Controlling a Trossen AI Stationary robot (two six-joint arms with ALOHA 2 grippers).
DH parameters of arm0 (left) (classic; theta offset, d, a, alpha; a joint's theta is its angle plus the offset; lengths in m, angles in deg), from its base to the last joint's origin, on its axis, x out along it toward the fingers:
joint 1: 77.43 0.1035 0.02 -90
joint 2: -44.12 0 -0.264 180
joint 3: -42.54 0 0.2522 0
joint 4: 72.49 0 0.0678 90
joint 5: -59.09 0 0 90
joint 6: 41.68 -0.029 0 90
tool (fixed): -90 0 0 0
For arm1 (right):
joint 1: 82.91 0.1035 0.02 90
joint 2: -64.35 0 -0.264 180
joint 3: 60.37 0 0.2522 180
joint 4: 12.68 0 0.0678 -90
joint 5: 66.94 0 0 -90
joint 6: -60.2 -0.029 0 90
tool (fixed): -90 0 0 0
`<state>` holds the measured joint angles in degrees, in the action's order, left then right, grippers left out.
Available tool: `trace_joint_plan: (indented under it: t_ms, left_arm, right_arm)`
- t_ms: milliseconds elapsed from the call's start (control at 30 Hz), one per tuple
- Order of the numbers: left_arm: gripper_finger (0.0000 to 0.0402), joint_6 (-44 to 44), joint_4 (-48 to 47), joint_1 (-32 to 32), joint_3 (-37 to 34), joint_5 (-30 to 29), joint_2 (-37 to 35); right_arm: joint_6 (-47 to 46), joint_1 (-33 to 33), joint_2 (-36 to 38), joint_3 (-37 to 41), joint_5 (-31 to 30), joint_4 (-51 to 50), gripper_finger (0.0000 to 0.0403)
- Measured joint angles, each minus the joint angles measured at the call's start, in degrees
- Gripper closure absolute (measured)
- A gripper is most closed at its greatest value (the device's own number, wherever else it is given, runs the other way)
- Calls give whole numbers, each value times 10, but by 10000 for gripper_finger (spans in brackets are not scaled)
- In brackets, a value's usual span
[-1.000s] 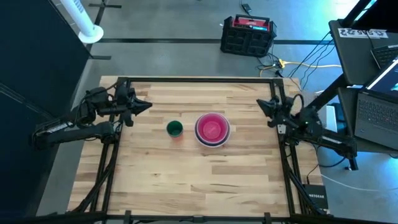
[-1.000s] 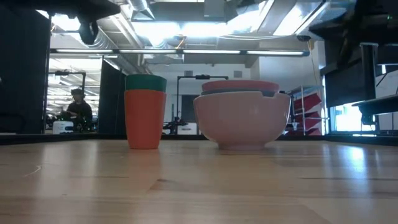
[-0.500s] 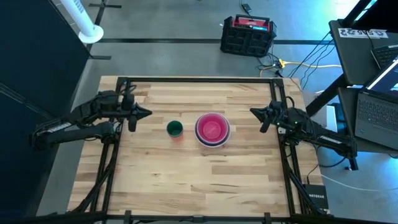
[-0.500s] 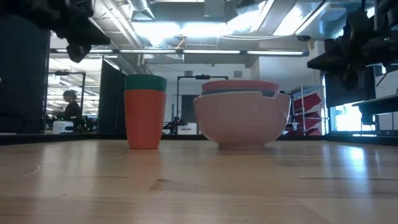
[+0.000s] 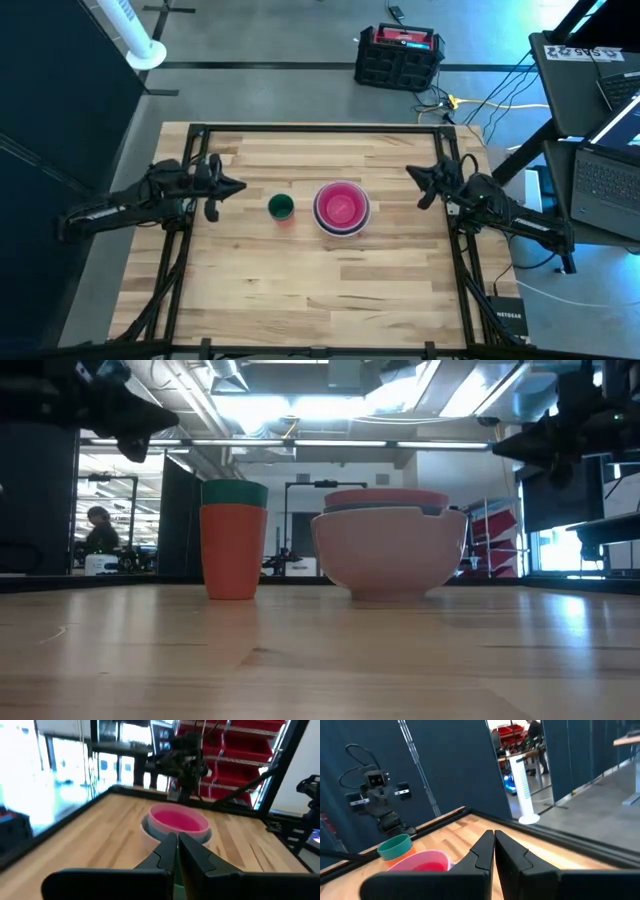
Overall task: Nest bowls inside each other
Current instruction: Return to Home Position
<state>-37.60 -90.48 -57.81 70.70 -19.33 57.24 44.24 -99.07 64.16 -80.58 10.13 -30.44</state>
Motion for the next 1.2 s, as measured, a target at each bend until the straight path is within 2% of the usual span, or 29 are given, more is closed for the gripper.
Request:
trace_joint_plan:
  t_ms: [433,667,800,1033,1200]
  left_arm:
    - [401,-11,2,0,-76,-4,-126]
    - [401,1,44,-2,-129,-6,-127]
    - [401,-13,68,0,-139,-5,-125]
    - [401,-12,68,0,-139,-5,-118]
    - [402,-11,68,0,-139,-5,-118]
  right_arm:
    - [42,0,1,58,-25,102,402]
    - [62,0,0,60,-28,81,402]
    - [84,0,0,60,-2,68,402]
    - [111,0,0,60,94,52,402]
    - [112,0,0,60,123,51,402]
